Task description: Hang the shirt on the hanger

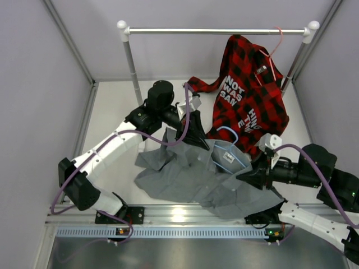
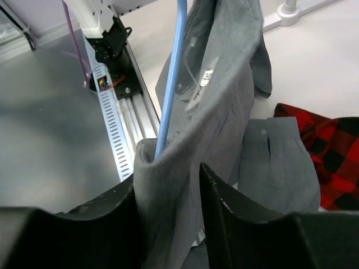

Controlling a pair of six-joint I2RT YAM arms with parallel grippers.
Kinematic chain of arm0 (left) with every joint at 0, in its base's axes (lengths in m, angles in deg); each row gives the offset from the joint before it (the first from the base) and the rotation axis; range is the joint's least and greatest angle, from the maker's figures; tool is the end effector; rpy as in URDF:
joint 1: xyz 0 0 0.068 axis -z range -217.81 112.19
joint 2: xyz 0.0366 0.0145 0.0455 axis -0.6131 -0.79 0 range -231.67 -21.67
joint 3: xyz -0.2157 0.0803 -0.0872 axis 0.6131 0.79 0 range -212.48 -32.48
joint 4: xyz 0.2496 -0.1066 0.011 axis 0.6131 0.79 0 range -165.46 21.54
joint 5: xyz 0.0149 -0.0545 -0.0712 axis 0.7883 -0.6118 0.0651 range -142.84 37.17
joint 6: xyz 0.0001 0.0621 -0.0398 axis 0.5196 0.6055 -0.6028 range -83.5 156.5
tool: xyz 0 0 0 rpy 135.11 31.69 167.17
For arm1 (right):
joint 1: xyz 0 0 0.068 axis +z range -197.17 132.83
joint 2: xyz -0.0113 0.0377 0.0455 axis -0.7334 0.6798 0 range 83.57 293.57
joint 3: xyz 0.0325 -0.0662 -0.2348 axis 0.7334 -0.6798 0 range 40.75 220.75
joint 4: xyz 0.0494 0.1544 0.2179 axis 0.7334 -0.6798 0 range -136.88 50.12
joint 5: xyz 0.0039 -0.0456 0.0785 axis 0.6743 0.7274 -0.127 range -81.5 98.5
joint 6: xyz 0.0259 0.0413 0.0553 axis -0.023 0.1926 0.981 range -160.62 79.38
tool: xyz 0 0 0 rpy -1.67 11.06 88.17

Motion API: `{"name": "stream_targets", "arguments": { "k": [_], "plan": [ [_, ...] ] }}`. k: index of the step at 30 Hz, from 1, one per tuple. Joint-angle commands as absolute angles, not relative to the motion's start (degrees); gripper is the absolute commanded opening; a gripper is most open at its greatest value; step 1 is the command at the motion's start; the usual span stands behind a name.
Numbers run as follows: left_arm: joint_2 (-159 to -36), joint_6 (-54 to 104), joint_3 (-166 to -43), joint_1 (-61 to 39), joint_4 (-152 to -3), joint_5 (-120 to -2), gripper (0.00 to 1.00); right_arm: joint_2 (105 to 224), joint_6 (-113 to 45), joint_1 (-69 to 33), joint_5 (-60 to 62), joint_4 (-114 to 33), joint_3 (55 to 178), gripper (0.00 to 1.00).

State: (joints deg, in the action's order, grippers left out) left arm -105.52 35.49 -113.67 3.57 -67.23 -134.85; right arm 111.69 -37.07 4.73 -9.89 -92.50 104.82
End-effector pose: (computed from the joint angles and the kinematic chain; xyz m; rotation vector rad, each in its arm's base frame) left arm 0.2103 -0.2667 0.3809 1.6021 1.0858 -1.7436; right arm 0.0528 0.0987 0.3857 -1.0116 1.6802 0.9534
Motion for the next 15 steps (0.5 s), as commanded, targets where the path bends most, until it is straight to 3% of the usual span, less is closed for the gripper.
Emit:
{"name": "stream_targets", "arguments": {
  "k": [1,2,6,9,10,11,12,15],
  "plan": [
    [-102.9,34.4,-113.9,3.3,-69.0,-136.8,0.0,114.0,-38.6,5.1,-11.4,-86.9,106.1,0.28],
    [-102.8,34.2,-114.0,3.1,-69.0,-136.2,0.0,114.1,-38.6,5.2,-10.8,-86.4,106.6,0.02],
    [-101.7,32.3,-114.5,1.8,-69.0,-133.8,0.0,114.2,-39.2,5.2,-11.9,-85.8,107.5,0.0],
    [-99.4,30.2,-115.1,0.7,-69.0,-127.6,0.33,114.4,-39.0,5.1,-9.0,-86.1,109.3,0.0],
    [-98.5,29.0,-115.4,0.3,-69.0,-125.5,0.49,115.0,-39.0,5.1,-7.8,-86.3,110.0,0.0],
    [-96.7,28.1,-115.6,0.0,-68.9,-122.9,0.89,115.5,-39.0,5.2,-5.4,-87.1,111.8,0.0],
    [-95.6,27.6,-116.8,-0.9,-67.3,-115.3,0.98,116.0,-39.0,5.2,-4.2,-87.3,112.8,0.0],
    [-90.5,29.0,-121.5,-1.3,-60.4,-95.6,0.98,118.6,-38.0,5.2,2.9,-87.2,117.5,0.0]
  ]
}}
